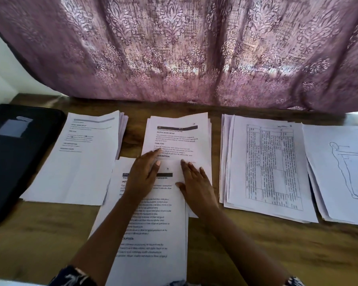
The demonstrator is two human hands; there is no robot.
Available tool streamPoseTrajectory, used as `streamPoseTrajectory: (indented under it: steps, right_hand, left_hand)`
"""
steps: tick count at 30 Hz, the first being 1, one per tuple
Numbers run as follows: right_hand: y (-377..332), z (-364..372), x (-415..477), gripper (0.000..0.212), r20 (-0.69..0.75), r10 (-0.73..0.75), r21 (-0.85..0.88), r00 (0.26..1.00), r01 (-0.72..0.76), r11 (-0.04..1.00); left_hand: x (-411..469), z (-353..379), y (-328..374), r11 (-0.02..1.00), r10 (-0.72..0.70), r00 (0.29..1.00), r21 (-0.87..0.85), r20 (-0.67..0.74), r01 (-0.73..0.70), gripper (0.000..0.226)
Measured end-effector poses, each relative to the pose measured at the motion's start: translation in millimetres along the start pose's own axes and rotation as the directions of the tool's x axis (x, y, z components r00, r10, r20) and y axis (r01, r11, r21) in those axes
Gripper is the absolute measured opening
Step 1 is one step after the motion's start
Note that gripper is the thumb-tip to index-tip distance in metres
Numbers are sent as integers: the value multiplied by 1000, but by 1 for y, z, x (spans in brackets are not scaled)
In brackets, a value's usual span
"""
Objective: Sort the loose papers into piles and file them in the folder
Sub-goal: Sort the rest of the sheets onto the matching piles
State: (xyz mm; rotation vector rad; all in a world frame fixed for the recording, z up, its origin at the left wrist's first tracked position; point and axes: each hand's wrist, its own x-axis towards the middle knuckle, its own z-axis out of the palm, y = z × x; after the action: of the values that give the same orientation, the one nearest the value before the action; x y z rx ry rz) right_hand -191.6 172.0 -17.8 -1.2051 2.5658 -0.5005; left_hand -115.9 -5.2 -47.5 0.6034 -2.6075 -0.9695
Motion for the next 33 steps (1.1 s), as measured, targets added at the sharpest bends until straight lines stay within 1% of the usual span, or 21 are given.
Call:
streamPoseTrajectory:
  steps: [2, 3, 5, 7, 9, 12, 14, 15, 16, 18, 19, 20, 22, 23, 24, 26, 27, 28, 30, 31, 33]
  right_hand:
    - [-4, -1, -3, 66, -1, -46, 3, 999, 46, 999]
    - [-7, -1, -6, 66, 7, -53, 24, 999, 53, 998]
    - [-11, 1, -10, 72, 9, -29, 76, 1000, 28, 997]
    - [-9, 6, -10, 81, -41, 15, 83, 999, -11, 996]
    - [-5, 11, -7, 86, -75, 48, 92, 996, -41, 995]
    - [1, 15, -6, 80, -89, 0, 85, 996, 7, 996]
    - [-1, 15, -8, 74, -117, 3, 130, 993, 13, 991]
    - [-4, 16, -9, 71, -149, -19, 139, 989, 40, 989]
    - [-7, 18, -12, 68, -192, -78, 105, 978, 100, 989]
    - [-12, 26, -19, 63, -236, -250, 7, 939, 259, 966]
    - [-13, 28, -23, 62, -229, -329, -22, 916, 333, 943]
    - [-13, 29, -29, 62, -215, -378, -6, 901, 385, 923]
    - [-12, 25, -37, 63, -221, -375, 160, 900, 413, 897]
    - [-10, 23, -36, 62, -217, -339, 237, 915, 386, 891]
    - [-7, 19, -31, 59, -231, -278, 261, 933, 334, 905]
    - [1, 14, -17, 60, -236, -124, 180, 964, 168, 969]
    - [6, 11, -9, 66, -187, -53, 129, 981, 78, 989]
    - [11, 9, -2, 73, -136, -11, 81, 991, 22, 996]
    - [16, 10, 6, 77, -85, -9, 7, 996, 10, 1000]
    - [16, 12, 7, 75, -80, -15, 8, 997, 16, 1000]
    - [12, 12, 3, 68, -151, -77, 28, 986, 82, 996]
  left_hand:
    - [-1, -1, 0, 1000, 6, 1000, -16, -5, -6, 52]
    - [-2, -1, 2, 999, 35, 999, -21, -15, -35, 49]
    - [-4, -2, 4, 994, 94, 994, -45, -49, -96, 45]
    - [-3, -2, 5, 991, 112, 991, -65, -74, -117, 46]
    - [-3, -2, 3, 991, 124, 988, -47, -91, -129, 47]
    - [-5, -1, 1, 990, 125, 986, -58, -111, -132, 48]
    - [-7, 0, -2, 985, 149, 982, -73, -116, -158, 52]
    - [-8, 0, -2, 981, 166, 979, -84, -114, -176, 54]
    - [-8, 0, -5, 977, 170, 979, -113, -111, -182, 55]
    - [-10, -2, -7, 963, 123, 982, -223, -145, -154, 52]
    - [-11, -4, -7, 947, 63, 979, -299, -194, -121, 49]
    - [-11, -5, -8, 916, -21, 971, -393, -238, -77, 45]
    - [-7, -6, -9, 781, -206, 948, -625, -242, 10, 44]
    - [-5, -7, -8, 720, -262, 940, -693, -219, 39, 46]
    - [-4, -8, -7, 697, -286, 937, -715, -200, 59, 46]
    - [-3, -8, -7, 698, -289, 939, -712, -184, 76, 56]
    - [-2, -8, -6, 689, -284, 939, -722, -194, 59, 56]
    - [-1, -8, -6, 690, -274, 937, -723, -217, 35, 56]
    - [-2, -7, -8, 743, -247, 934, -669, -258, 11, 56]
    - [-3, -6, -8, 761, -247, 934, -648, -257, 23, 52]
    - [-4, -3, -18, 721, -321, 931, -682, -173, 122, 38]
